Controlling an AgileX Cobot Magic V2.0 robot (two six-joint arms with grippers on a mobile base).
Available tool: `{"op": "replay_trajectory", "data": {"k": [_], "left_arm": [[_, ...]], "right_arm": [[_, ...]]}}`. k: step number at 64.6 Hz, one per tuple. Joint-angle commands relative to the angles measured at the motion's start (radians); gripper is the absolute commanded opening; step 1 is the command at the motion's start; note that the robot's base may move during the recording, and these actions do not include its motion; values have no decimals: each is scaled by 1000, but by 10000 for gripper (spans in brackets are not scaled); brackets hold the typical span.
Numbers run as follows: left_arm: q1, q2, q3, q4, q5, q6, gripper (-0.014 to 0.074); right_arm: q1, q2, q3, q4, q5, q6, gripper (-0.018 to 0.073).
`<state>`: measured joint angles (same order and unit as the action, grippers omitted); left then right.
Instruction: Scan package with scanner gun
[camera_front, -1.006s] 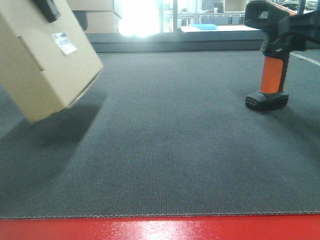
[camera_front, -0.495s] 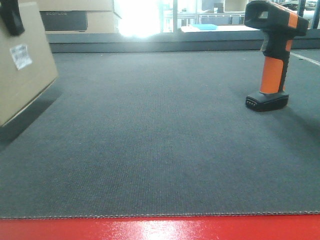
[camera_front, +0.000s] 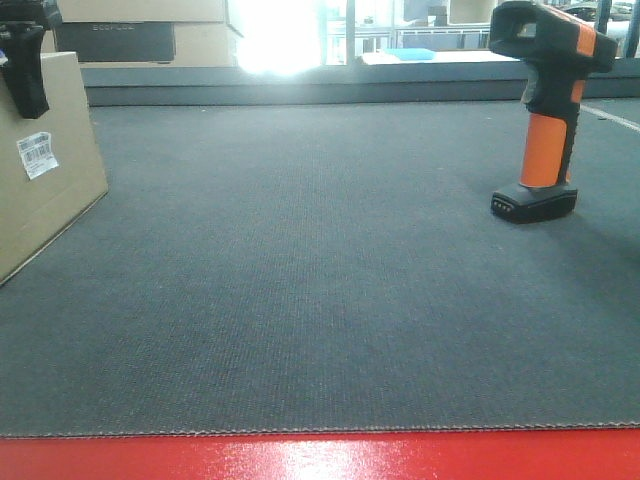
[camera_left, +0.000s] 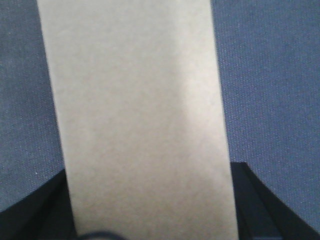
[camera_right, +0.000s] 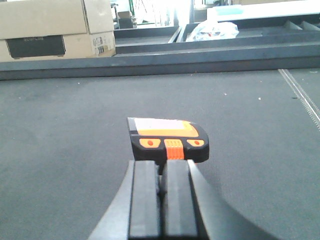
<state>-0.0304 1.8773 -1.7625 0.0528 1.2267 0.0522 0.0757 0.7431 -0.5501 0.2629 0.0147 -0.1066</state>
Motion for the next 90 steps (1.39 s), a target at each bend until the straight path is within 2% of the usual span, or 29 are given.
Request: {"op": "replay_trajectory", "data": {"k": [1, 8, 13, 30, 34, 39, 45, 51, 59, 74, 90], "left_arm": [[-6, 7, -7, 4, -6, -9, 224], [-6, -1, -7, 4, -6, -9, 479], [-6, -20, -7, 4, -6, -9, 615], [-6, -179, -7, 2, -6, -9, 573], [-6, -217, 0, 2, -6, -9, 542], [-6, -280, 30, 0, -6, -9, 456], [-6, -357, 106, -5, -6, -9, 271], [-6, -446, 200, -12, -80, -9, 71], [-6, -572, 348, -12, -207, -9, -115], [-6, -845, 661, -12, -498, -11, -111], [-6, -1168, 1004, -23, -838, -11, -111]], "right_arm": [[-5, -8, 4, -6, -15, -7, -166], [-5, -8, 4, -6, -15, -7, -166], [-5, -8, 4, -6, -15, -7, -166], [-5, -9, 4, -36, 62, -7, -166], [-5, -9, 4, -42, 67, -7, -166], [-5, -9, 4, -55, 78, -7, -166], [-14, -9, 4, -62, 106, -7, -166], [-53, -9, 4, -62, 140, -7, -166], [-106, -10, 4, -62, 156, -7, -166], [-102, -56, 63, -63, 157, -7, -166], [-102, -280, 205, -69, 127, -7, -166]]}}
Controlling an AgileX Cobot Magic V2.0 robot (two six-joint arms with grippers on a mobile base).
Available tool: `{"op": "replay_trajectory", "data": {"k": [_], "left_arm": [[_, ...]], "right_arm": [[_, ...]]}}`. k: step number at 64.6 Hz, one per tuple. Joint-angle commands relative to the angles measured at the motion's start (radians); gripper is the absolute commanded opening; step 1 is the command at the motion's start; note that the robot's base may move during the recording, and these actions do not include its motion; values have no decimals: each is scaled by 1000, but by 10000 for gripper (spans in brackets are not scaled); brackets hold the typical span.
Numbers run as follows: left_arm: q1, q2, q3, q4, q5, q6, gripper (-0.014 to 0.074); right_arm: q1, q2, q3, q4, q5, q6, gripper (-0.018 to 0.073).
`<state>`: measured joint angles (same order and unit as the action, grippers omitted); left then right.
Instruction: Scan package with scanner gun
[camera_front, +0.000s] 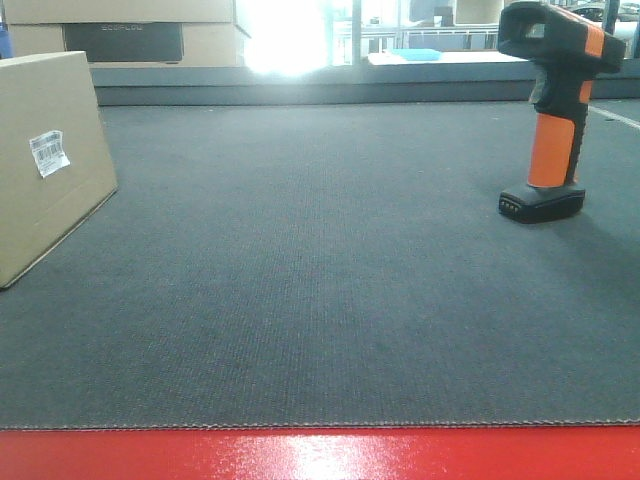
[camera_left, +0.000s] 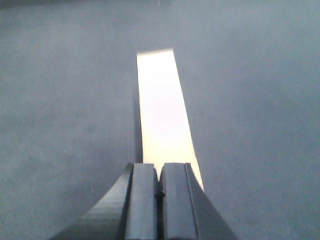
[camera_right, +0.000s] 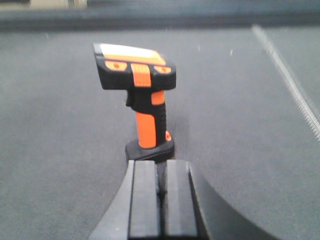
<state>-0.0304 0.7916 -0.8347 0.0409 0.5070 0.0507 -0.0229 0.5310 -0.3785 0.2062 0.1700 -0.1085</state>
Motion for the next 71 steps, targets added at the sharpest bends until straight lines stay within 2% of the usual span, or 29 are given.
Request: {"op": "replay_trajectory", "data": {"k": [1, 10, 25, 71], "left_arm": [[-6, -107, 99, -11, -140, -9, -111], [-6, -259, 237, -62, -237, -9, -111], [-6, -412, 325, -75, -264, -9, -111], [-6, -427, 325, -75, -262, -9, -111]], "right_arm": [[-3, -87, 42, -13, -29, -5, -166], [-3, -216, 71, -13, 4, -5, -166], [-3, -362, 71, -13, 13, -6, -166], [-3, -368, 71, -13, 9, -6, -166]]}}
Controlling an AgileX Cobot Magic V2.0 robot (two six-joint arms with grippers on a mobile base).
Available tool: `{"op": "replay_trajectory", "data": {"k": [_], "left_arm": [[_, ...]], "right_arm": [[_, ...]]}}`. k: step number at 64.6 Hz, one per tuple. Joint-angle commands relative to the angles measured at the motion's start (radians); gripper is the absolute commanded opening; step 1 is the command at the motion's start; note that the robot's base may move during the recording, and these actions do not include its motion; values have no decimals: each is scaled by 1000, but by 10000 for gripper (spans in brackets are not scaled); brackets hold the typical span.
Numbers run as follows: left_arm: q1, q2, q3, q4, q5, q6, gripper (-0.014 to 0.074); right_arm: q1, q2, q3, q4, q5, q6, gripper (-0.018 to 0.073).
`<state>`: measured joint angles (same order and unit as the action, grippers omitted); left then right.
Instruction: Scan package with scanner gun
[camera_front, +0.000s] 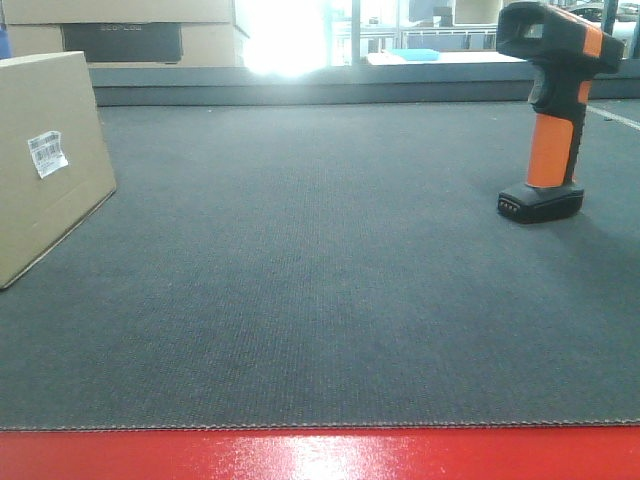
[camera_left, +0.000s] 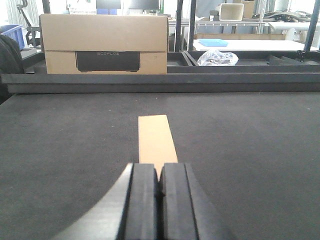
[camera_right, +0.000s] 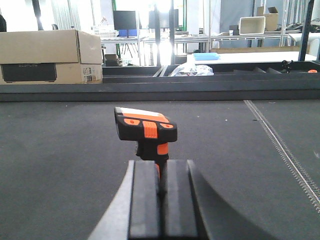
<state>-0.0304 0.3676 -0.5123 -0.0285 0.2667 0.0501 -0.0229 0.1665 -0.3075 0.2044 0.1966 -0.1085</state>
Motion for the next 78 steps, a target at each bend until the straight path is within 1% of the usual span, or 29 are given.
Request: {"op": "replay_trajectory", "data": {"k": [1, 12, 17, 21, 26, 30, 33, 43, 46, 47, 49, 78], "left_arm": [[-6, -3, 3, -6, -22, -9, -111], [-2, -12, 10, -6, -27, -9, -111], [12, -45, 35, -4, -29, -9, -111], [35, -87, 79, -4, -36, -9, -111], [53, -156, 164, -2, -79, -1, -111], [55, -215, 250, 28, -125, 0, -111], [55, -257, 323, 35, -159, 0, -111], [55, -368, 512, 35, -252, 0, -111], [55, -368, 512, 35, -267, 0, -111], [55, -368, 512, 35, -230, 0, -111], [55, -368, 512, 35, -201, 0, -111], [55, -368, 512, 35, -218, 0, -111]], "right_arm": [[-3, -4, 0, -11, -18, -6, -166], [-3, -4, 0, -11, -18, -6, -166], [-3, -4, 0, -11, -18, -6, -166], [-3, -4, 0, -11, -18, -6, -166], [-3, -4, 0, -11, -18, -6, -166], [-3, -4, 0, -11, -18, -6, -166], [-3, -4, 0, -11, -18, -6, -166], [-3, -4, 0, -11, -18, -6, -166], [-3, -4, 0, -11, -18, -6, -166], [-3, -4, 0, -11, -18, -6, -166], [-3, -4, 0, -11, -18, -6, -166], [-3, -4, 0, -11, -20, -6, -166]]}}
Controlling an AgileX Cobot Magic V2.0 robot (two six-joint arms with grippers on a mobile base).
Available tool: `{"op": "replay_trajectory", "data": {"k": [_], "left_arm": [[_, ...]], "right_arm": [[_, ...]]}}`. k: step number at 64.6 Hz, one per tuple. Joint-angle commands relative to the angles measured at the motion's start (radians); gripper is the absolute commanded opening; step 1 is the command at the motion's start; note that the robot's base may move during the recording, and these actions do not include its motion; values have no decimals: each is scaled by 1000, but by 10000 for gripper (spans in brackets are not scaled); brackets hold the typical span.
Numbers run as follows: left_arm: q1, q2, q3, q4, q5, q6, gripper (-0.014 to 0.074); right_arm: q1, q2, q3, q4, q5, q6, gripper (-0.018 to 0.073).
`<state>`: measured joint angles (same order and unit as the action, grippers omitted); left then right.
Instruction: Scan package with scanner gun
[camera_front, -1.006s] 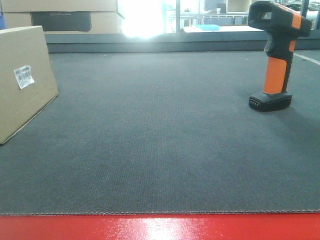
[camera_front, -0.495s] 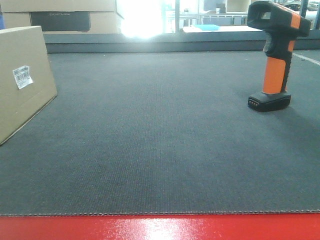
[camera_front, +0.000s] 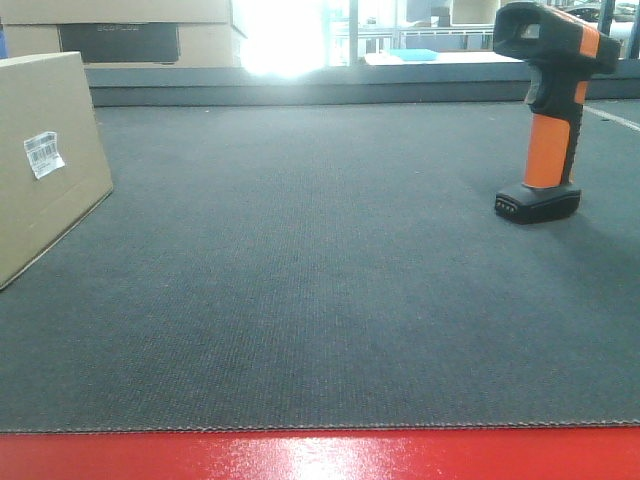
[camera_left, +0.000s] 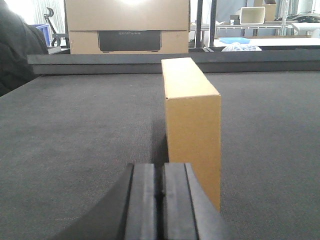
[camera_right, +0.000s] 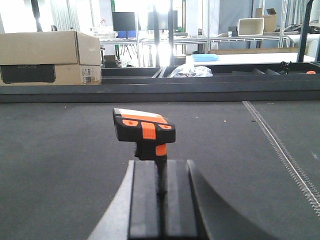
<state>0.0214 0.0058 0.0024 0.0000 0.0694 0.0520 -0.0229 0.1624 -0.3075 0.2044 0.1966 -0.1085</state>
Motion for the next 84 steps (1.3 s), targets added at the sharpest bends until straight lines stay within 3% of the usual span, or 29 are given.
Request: {"op": "replay_trajectory", "data": {"k": [1, 36, 44, 51, 67, 74, 84], "left_arm": [[3, -6, -2, 6, -21, -1, -111], [3, -6, -2, 6, -21, -1, -111], [3, -6, -2, 6, -21, -1, -111], [3, -6, -2, 6, -21, -1, -111], [3, -6, -2, 6, -21, -1, -111], [3, -6, -2, 6, -21, -1, -111], [3, -6, -2, 6, -28, -1, -111]], "right_arm": [[-3, 0, 0, -11, -20, -6, -166], [-3, 0, 4, -13, -39, -6, -166], [-3, 0, 55, -112, -59, -2, -166], [-3, -5, 139, -120, -101, -2, -166], [-10, -162, 306, -84, -129, -2, -166], [-53, -162, 308, -29, -99, 0, -166], [-78, -162, 308, -38, -98, 0, -166]]}}
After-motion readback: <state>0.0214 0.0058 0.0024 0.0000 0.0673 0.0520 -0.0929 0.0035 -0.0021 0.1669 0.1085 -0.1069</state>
